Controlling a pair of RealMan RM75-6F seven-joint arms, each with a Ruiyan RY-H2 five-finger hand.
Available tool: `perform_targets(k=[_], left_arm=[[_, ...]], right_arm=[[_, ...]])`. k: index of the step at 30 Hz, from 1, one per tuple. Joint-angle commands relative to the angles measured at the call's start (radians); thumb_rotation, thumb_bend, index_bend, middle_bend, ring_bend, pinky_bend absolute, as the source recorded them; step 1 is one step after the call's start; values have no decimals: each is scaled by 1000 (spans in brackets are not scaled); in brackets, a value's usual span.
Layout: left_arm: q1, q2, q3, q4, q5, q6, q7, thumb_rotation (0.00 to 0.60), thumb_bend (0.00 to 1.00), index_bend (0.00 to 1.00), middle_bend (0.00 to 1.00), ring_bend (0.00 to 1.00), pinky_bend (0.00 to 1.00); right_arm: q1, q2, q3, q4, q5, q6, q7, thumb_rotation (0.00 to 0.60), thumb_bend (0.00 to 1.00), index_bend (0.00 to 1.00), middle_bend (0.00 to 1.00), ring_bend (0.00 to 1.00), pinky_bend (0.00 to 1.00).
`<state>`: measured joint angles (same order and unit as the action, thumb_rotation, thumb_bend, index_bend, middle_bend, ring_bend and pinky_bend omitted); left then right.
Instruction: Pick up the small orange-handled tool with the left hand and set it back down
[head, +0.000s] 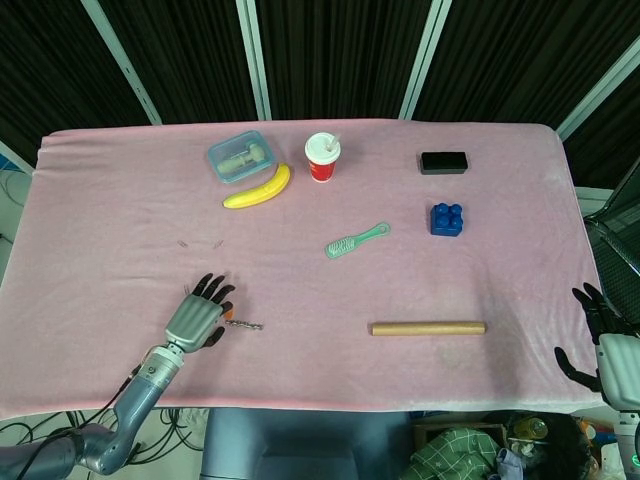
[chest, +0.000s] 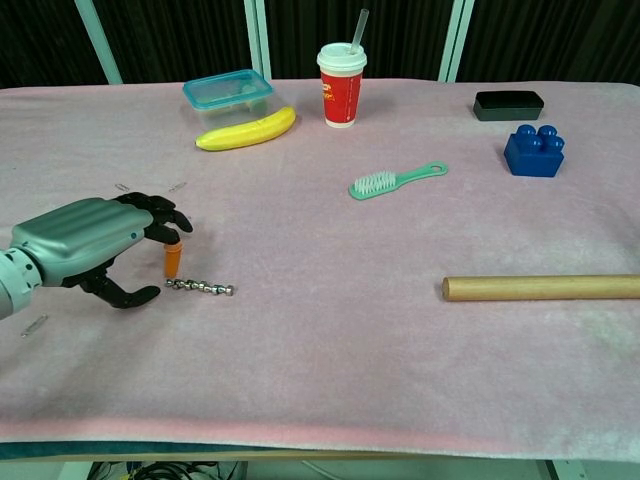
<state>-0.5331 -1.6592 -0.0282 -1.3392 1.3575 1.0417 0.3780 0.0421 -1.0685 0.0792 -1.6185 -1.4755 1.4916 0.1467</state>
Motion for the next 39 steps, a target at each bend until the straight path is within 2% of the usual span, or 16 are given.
perform_targets(k=[1,39], left_arm=[[-2,-6,-2,6,0,1,2,600,366,494,159,0,0],[-20,-64,-10,82,-8,-16,13,600,376,532,167,0,0]], right_arm=[[0,0,0,0,1,0,0,600,273,0,0,149,235],[3,3,0,2,2,-8,11,600,273,0,0,149,235]])
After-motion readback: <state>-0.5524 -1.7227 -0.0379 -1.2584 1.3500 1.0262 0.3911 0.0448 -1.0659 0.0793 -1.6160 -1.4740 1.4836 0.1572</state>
